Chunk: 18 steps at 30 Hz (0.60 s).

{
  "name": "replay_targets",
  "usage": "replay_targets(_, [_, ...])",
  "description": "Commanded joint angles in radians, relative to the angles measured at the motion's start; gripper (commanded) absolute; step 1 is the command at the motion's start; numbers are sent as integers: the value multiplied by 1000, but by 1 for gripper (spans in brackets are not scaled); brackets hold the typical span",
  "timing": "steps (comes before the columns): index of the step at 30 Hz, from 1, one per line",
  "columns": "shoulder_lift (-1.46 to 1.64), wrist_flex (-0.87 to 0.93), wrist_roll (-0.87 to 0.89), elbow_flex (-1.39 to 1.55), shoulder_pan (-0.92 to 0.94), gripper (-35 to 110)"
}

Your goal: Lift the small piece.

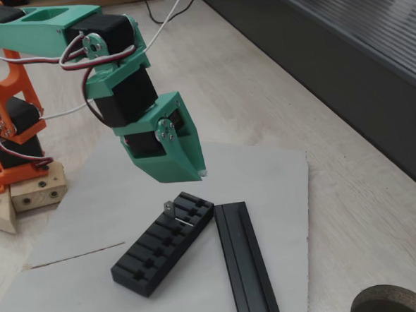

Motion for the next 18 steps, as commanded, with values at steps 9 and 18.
replay_targets(9, [12, 11, 41, -9, -12, 6])
replay_targets(18, [12, 11, 40, -9, -11, 5])
